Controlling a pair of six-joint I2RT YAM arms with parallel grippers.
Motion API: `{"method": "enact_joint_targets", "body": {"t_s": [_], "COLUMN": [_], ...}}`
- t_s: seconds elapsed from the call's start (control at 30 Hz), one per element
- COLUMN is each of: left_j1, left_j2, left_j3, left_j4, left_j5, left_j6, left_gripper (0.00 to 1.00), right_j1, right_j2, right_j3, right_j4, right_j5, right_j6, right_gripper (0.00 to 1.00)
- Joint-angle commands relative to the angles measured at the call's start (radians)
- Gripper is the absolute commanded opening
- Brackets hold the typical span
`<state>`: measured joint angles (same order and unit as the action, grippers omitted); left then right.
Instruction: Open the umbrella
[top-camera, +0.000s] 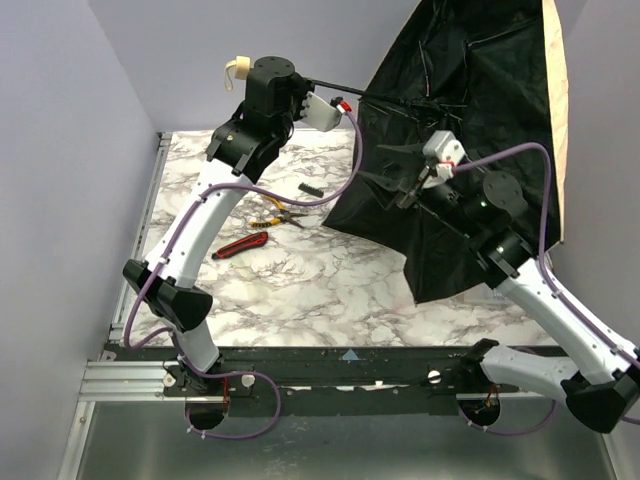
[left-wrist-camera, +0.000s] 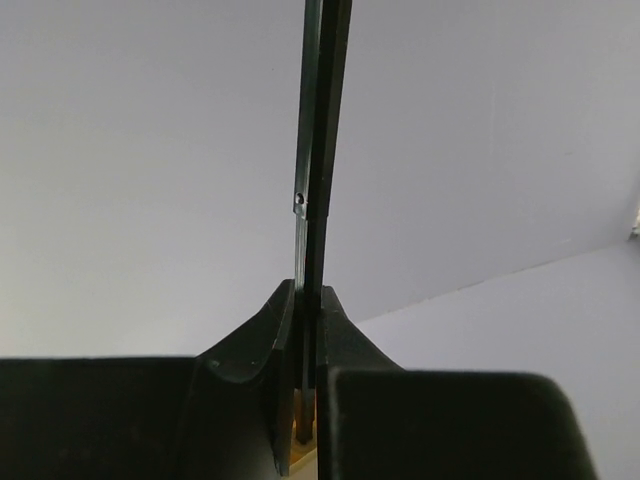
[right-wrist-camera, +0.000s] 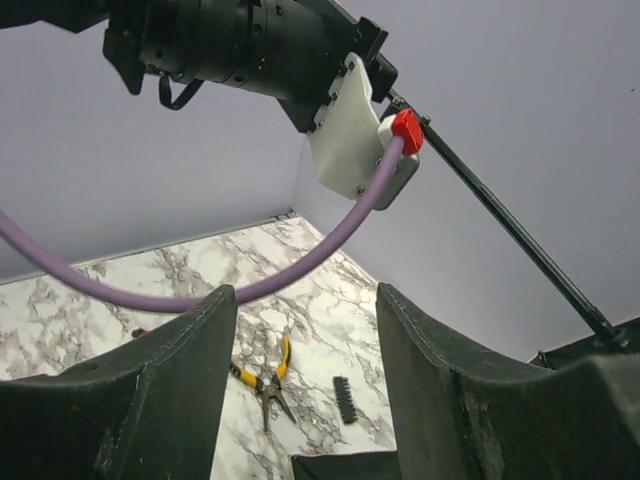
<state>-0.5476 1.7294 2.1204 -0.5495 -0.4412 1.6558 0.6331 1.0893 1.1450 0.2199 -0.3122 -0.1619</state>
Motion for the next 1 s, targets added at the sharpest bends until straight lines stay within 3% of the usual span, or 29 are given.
{"method": "enact_joint_targets", "body": {"t_s": [0.0, 0.17, 0.4, 0.53, 0.67, 0.83, 0.97], "left_j1": [-0.017, -0.074, -0.176, -0.216, -0.249, -0.266, -0.283], "left_j2": [-0.091, -0.131, -0.193, -0.229, -0.274, -0.255, -0.273], "left_j3": [0.028, 0.0, -0.079, -0.128, -0.206, -0.175, -0.203], "left_j4": [0.075, 0.054, 0.007, -0.023, -0.012, -0.088, -0.125], "left_j5": [0.024, 0.039, -0.009, -0.029, -0.03, -0.058, -0.003], "left_j6": [-0.241, -0.388, -0.644, -0.813, -0.927, -1.114, -1.206], "left_gripper": [0.0, 0.0, 0.0, 0.0, 0.0, 0.0, 0.0], "right_j1": [-0.004, -0.004, -0.004, -0.004, -0.004, -0.003, -0.003], "right_j2": [-0.113, -0.087, -0.001, -0.023, -0.075, -0.095, -0.088], "right_j3": [-0.066, 0.015, 0.08, 0.026, -0.033, -0.077, -0.116], "right_j4": [0.027, -0.09, -0.133, -0.021, 0.052, 0.123, 0.167], "right_j5": [0.02, -0.019, 0.217, 0.309, 0.308, 0.309, 0.28], "right_j6": [-0.072, -0.132, -0.388, -0.613, -0.839, -1.105, -1.284], "right_gripper": [0.6, 0.58, 0.52, 0.49, 0.48, 0.49, 0.49]}}
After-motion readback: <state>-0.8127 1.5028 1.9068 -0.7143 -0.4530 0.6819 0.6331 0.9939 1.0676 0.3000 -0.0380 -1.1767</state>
